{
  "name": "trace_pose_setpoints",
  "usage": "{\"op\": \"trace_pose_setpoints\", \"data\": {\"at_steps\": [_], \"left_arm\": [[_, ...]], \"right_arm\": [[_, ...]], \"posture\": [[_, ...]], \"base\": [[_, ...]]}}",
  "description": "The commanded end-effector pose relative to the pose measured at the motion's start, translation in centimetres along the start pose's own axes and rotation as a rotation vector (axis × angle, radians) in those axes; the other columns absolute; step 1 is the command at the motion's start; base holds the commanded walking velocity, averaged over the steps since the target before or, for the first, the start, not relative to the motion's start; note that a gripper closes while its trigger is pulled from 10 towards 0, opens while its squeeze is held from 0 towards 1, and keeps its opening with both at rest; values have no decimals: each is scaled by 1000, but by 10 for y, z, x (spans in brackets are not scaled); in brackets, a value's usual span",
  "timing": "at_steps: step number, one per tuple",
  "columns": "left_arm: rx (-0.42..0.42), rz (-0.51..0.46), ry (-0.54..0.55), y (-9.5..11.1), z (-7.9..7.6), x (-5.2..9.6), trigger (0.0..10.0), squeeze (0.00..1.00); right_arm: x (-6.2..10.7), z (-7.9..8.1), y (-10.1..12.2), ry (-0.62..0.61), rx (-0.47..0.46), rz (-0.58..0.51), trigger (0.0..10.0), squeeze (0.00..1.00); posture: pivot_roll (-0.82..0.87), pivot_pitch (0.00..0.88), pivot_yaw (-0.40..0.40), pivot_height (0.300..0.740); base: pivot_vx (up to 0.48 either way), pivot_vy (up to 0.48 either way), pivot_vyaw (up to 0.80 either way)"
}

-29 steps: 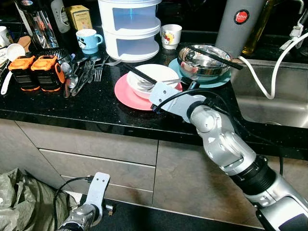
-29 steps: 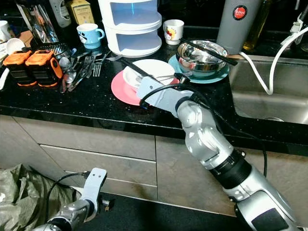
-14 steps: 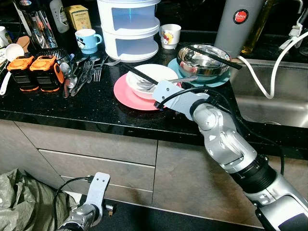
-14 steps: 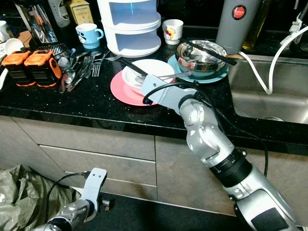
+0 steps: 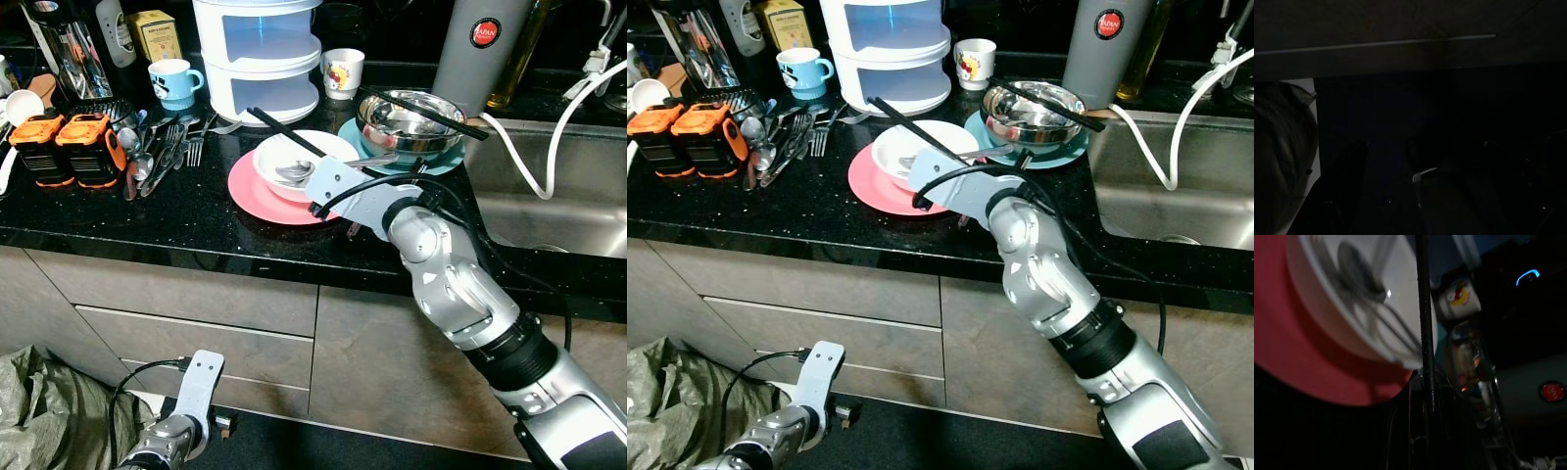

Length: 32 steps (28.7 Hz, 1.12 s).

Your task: Kitchen organization

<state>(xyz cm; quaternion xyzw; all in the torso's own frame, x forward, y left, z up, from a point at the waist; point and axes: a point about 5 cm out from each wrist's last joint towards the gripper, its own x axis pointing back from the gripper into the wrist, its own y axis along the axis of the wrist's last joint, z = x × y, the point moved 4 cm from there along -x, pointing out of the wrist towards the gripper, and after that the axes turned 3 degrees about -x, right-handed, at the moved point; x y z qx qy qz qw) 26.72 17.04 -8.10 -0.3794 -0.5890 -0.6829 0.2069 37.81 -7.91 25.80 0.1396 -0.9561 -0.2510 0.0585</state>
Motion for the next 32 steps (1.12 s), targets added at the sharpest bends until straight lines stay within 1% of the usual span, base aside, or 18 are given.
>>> {"op": "trace_pose_setpoints", "data": {"at_steps": [1, 2, 4, 5, 6, 7, 9, 10, 11, 12, 13, 14, 15, 17, 19, 21, 25, 32], "left_arm": [[-1, 17, -5, -6, -1, 0, 10000, 0], [0, 16, -4, -6, -1, 0, 10000, 0], [0, 16, -4, -6, -1, 0, 10000, 0], [6, 13, -2, -6, -1, 0, 10000, 0], [11, 12, -1, -6, -1, 0, 10000, 0], [16, 10, 0, -6, -1, 1, 10000, 0], [28, 5, -2, -6, -1, 1, 10000, 0], [41, -3, -5, -5, -1, 1, 10000, 0], [41, -3, -5, -5, -1, 1, 10000, 0], [50, -9, -8, -5, -2, 1, 10000, 0], [66, -16, -10, -4, -2, 1, 10000, 0], [85, -24, -10, -4, -2, 1, 10000, 0], [85, -24, -10, -4, -2, 1, 10000, 0], [123, -33, -8, -4, -2, 1, 10000, 0], [128, -33, -7, -4, -2, 1, 10000, 0], [139, -32, -9, -4, -2, 1, 10000, 0], [115, -17, -22, -5, -3, 1, 10000, 0], [90, -16, -17, -5, -1, 1, 10000, 0]], "right_arm": [[1, -8, 14, -26, -78, -81, 0, 0], [2, -10, 24, -25, -163, -140, 0, 0], [2, -10, 24, -25, -163, -140, 0, 0], [10, -16, 56, 27, -489, -351, 0, 0], [16, -19, 67, 61, -621, -437, 0, 0], [22, -22, 77, 89, -715, -510, 0, 0], [28, -25, 86, 128, -811, -580, 0, 0], [31, -26, 91, 151, -870, -615, 275, 0], [31, -26, 91, 151, -870, -615, 275, 0], [33, -26, 93, 167, -908, -637, 275, 0], [36, -26, 97, 189, -946, -665, 4431, 0], [39, -27, 100, 205, -990, -692, 10000, 0], [39, -27, 100, 205, -990, -692, 10000, 0], [41, -29, 103, 214, -1060, -731, 10000, 0], [41, -29, 103, 212, -1069, -733, 10000, 0], [41, -32, 101, 208, -1114, -741, 10000, 0], [39, -32, 96, 213, -1177, -727, 10000, 0], [33, -22, 83, 225, -1255, -667, 10000, 0]], "posture": [[-77, 49, 24, 740], [-77, 49, 24, 740], [-77, 49, 24, 740], [-70, 48, 24, 740], [-70, 48, 24, 740], [-66, 50, 24, 740], [-65, 49, 24, 740], [-59, 52, 24, 740], [-59, 52, 24, 740], [-59, 52, 24, 740], [-58, 53, 24, 740], [-54, 55, 23, 740], [-54, 55, 23, 740], [-53, 56, 23, 740], [-53, 56, 23, 740], [-47, 57, 21, 740], [-43, 58, 21, 740], [-35, 60, 24, 740]], "base": [[0, 0, 0], [0, 0, 0], [0, 0, 0], [0, 0, 0], [0, 0, 0], [0, 0, 0], [0, 0, 0], [0, 0, 0], [0, 0, 0], [0, 0, 0], [0, 0, 0], [0, 0, 0], [0, 0, 0], [0, 0, 0], [0, 0, 0], [0, 0, 0], [0, 0, 0], [0, 0, -800]]}}
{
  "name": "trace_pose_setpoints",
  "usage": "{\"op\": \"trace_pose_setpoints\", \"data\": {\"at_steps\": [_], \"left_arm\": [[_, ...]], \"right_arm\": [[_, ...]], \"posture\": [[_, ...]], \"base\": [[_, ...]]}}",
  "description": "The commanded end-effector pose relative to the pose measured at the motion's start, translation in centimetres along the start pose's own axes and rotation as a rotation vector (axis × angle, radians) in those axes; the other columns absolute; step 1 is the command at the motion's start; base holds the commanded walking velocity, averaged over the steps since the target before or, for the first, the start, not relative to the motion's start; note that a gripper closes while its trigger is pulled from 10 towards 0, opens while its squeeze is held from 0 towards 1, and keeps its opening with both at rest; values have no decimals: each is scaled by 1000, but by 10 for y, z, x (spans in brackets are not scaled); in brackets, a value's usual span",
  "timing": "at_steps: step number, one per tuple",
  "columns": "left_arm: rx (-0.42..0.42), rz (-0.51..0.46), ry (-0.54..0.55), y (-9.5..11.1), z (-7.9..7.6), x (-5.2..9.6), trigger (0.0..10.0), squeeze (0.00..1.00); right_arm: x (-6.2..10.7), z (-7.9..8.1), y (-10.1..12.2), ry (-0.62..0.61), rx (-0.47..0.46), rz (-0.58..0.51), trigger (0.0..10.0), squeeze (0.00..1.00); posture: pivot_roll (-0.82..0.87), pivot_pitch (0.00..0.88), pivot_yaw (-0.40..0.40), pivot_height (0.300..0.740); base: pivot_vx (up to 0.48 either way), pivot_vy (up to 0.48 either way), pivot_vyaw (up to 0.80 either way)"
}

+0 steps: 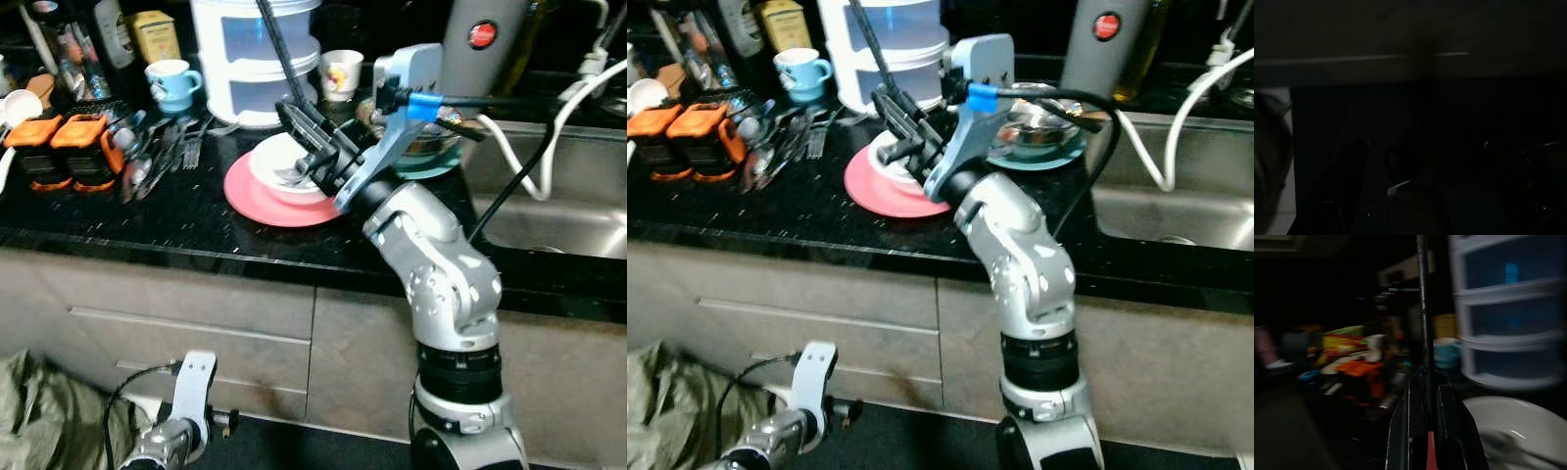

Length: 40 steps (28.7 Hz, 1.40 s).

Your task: Kitchen organization

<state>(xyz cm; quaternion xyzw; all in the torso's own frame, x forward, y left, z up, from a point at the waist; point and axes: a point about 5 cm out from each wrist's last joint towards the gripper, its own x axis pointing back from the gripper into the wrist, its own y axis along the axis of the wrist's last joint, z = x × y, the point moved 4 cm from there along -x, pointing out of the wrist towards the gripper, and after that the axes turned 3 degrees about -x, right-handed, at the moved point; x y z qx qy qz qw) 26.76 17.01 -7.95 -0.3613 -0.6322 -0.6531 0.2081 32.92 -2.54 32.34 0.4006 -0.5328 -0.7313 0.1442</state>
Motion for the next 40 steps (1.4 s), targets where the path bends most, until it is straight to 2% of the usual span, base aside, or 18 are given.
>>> {"op": "trace_pose_setpoints", "data": {"at_steps": [1, 4, 5, 9, 21, 36, 39, 40], "left_arm": [[-17, 20, 4, -6, 0, 1, 10000, 0], [-19, 18, 8, -5, 0, 1, 10000, 0], [-19, 17, 11, -5, 0, 1, 10000, 0], [-13, 21, 3, -6, 0, 0, 10000, 0], [-17, 38, -12, -8, -2, 0, 10000, 0], [-4, 43, -25, -9, -4, 0, 10000, 0], [2, 44, -28, -9, -4, 0, 10000, 0], [5, 44, -31, -9, -5, 0, 10000, 0]], "right_arm": [[4, -7, -3, -33, -42, 1, 10000, 0], [5, -9, -3, -41, -54, -4, 10000, 0], [8, -18, -2, -79, -42, -6, 10000, 0], [11, -30, 0, -124, -6, -3, 10000, 0], [18, -60, -4, -290, 157, 48, 10000, 0], [20, -70, -8, -343, 284, 95, 10000, 0], [20, -72, -10, -349, 326, 114, 10000, 0], [21, -73, -13, -352, 368, 136, 10000, 0]], "posture": [[-32, 60, 25, 740], [-32, 60, 25, 740], [-32, 60, 25, 740], [-32, 65, 26, 740], [-33, 68, 33, 740], [-35, 70, 30, 740], [-36, 69, 31, 740], [-36, 69, 30, 740]], "base": [[0, 0, -800], [0, 0, -800], [0, 0, 0], [0, 0, 0], [0, -446, 0], [0, -462, 0], [0, 0, 0], [0, 0, 0]]}}
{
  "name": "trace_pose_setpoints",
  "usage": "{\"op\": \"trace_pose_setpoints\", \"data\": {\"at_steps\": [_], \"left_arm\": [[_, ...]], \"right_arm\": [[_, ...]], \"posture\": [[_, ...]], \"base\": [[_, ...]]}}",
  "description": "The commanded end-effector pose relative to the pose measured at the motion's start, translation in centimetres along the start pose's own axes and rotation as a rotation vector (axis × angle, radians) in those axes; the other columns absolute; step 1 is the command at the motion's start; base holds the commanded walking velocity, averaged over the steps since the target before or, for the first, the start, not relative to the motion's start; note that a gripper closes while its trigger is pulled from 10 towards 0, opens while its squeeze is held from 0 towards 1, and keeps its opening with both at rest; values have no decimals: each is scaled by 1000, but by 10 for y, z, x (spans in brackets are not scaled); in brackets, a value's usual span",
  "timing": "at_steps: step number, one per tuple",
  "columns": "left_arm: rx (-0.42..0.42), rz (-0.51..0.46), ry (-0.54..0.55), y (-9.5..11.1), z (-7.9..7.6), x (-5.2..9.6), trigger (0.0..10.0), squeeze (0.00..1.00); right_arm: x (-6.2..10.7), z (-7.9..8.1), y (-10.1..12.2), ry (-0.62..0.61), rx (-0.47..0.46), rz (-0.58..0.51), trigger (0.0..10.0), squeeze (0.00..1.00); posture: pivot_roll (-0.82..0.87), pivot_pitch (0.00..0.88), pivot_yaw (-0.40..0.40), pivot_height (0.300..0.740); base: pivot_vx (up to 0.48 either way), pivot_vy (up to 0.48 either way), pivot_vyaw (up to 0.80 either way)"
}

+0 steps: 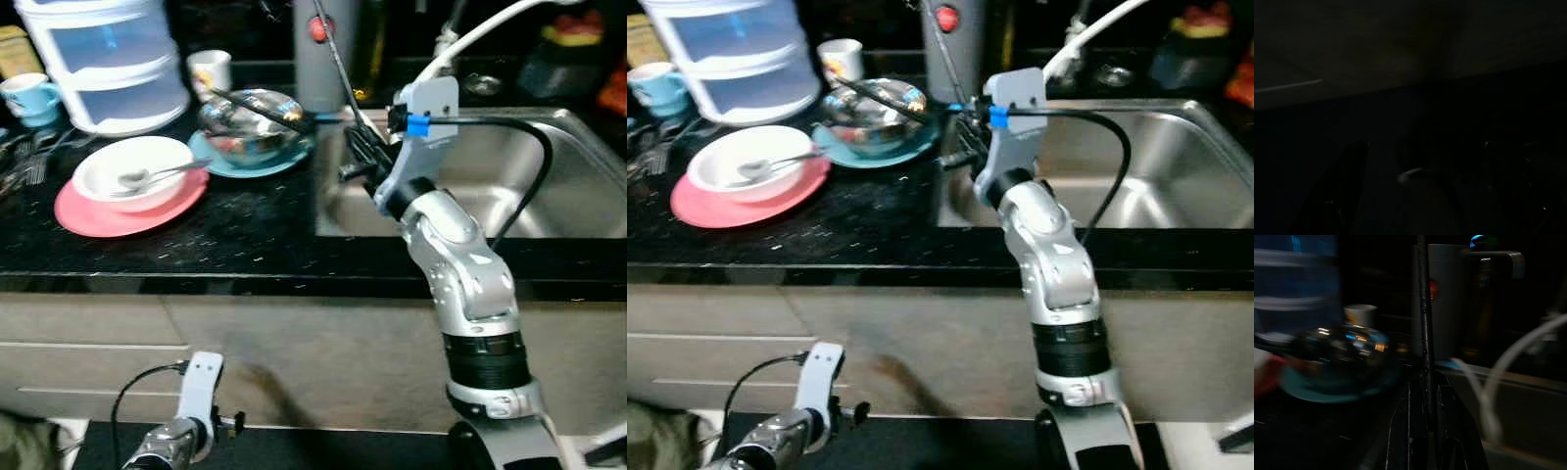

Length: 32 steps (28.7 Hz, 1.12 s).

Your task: Kitchen organization

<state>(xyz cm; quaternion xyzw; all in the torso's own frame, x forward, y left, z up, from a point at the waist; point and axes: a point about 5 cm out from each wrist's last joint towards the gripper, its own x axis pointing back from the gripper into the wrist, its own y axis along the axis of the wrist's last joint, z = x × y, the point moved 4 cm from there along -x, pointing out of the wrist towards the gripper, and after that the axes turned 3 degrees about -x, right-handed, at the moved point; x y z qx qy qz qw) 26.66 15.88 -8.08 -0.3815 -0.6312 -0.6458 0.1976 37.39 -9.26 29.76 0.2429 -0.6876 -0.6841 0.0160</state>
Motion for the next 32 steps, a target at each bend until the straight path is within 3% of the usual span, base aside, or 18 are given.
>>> {"op": "trace_pose_setpoints", "data": {"at_steps": [1, 13, 21, 32], "left_arm": [[13, 28, 13, -9, 6, 3, 10000, 0], [-13, 37, -6, -9, 4, 2, 10000, 0], [24, 32, 1, -10, 4, 2, 10000, 0], [13, 41, -14, -11, 3, 2, 10000, 0]], "right_arm": [[-2, 10, -3, 26, 34, 5, 10000, 0], [-5, -4, -15, -39, 140, 78, 10000, 0], [-5, -5, -23, -42, 202, 121, 10000, 0], [-24, -2, -22, -25, 374, 163, 10000, 0]], "posture": [[-36, 69, 30, 740], [-36, 69, 27, 740], [-38, 75, 24, 740], [-41, 70, 22, 740]], "base": [[0, 0, 0], [0, -79, 0], [0, -176, 0], [0, 0, 0]]}}
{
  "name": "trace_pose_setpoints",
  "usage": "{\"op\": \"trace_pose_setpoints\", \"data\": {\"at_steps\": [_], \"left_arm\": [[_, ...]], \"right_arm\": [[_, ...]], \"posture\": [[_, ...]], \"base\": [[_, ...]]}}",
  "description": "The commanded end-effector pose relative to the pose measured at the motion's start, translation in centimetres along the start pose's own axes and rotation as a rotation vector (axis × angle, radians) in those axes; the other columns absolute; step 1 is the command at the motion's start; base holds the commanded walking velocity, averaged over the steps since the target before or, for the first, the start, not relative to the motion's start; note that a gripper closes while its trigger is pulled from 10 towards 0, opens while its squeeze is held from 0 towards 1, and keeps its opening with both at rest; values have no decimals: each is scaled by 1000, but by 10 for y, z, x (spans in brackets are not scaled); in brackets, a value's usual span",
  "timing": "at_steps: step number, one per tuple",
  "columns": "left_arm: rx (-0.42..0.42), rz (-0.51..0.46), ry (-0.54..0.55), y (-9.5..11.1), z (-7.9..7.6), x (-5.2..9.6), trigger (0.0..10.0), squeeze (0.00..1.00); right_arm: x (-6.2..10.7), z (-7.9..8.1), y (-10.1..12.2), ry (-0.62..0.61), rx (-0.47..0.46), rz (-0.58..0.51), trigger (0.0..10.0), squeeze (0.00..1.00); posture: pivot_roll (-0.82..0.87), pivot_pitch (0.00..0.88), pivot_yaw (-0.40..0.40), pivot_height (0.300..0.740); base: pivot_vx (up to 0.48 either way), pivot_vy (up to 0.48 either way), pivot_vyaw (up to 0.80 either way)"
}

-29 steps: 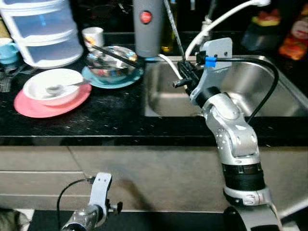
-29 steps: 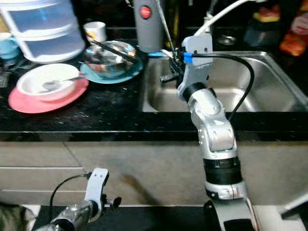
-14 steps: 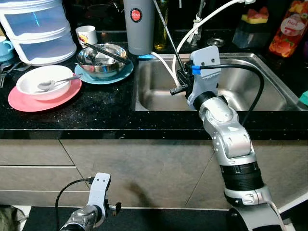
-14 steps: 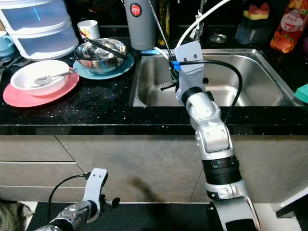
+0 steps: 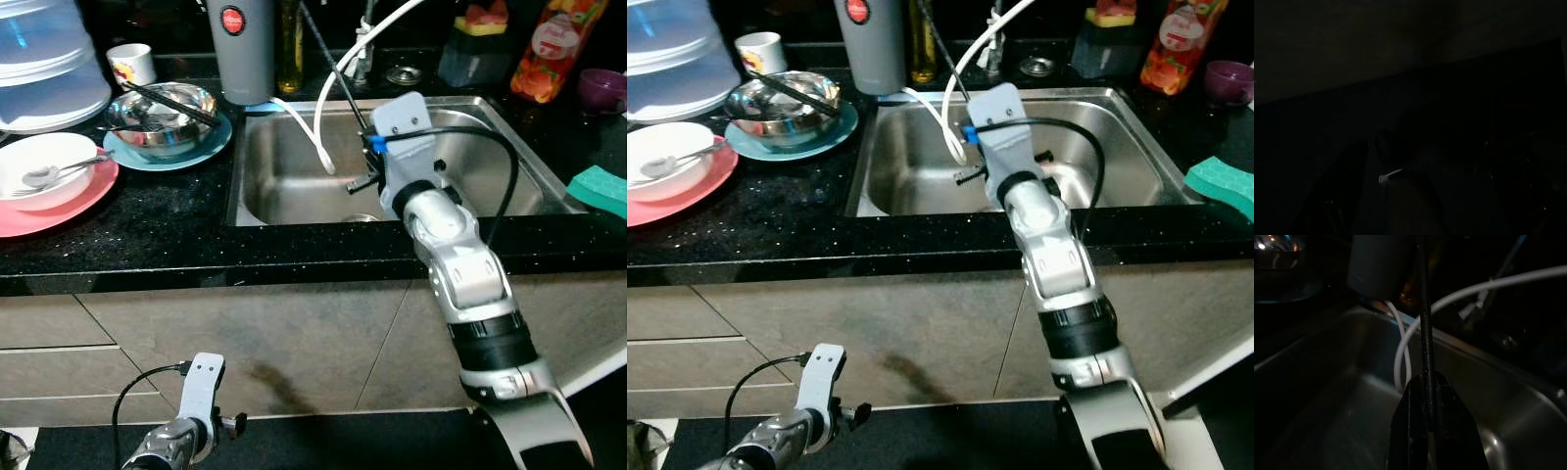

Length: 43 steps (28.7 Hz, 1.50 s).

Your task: Kitchen organization

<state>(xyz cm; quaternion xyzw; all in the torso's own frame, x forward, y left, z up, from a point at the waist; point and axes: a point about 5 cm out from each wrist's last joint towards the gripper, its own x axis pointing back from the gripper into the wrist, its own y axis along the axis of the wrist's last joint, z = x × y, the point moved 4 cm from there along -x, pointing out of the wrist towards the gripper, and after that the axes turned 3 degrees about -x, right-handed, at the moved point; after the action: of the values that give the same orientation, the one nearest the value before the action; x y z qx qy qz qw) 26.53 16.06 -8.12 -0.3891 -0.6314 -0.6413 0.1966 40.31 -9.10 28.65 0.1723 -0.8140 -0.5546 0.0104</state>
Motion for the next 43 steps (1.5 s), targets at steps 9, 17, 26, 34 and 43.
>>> {"op": "trace_pose_setpoints", "data": {"at_steps": [9, 17, 26, 34, 43], "left_arm": [[-4, 45, -20, -17, -4, 2, 10000, 0], [-16, 58, -30, -22, -3, 3, 10000, 0], [-26, 74, -45, -27, -2, 5, 10000, 0], [-24, 74, -43, -27, -1, 5, 10000, 0], [-27, 73, -43, -26, -1, 5, 10000, 0]], "right_arm": [[-21, -21, -35, 81, 533, 251, 10000, 0], [-7, -98, -55, 17, 881, 502, 10000, 0], [11, -92, -82, 301, 894, 613, 10000, 0], [0, -74, -77, 398, 917, 571, 10000, 0], [-6, -73, -74, 416, 944, 570, 10000, 412]], "posture": [[-15, 79, -14, 740], [-18, 110, -20, 740], [-26, 131, -4, 740], [-19, 139, -7, 740], [-18, 144, -8, 740]], "base": [[0, 0, 0], [0, 0, 0], [0, 0, 0], [0, 0, 0], [0, 0, 0]]}}
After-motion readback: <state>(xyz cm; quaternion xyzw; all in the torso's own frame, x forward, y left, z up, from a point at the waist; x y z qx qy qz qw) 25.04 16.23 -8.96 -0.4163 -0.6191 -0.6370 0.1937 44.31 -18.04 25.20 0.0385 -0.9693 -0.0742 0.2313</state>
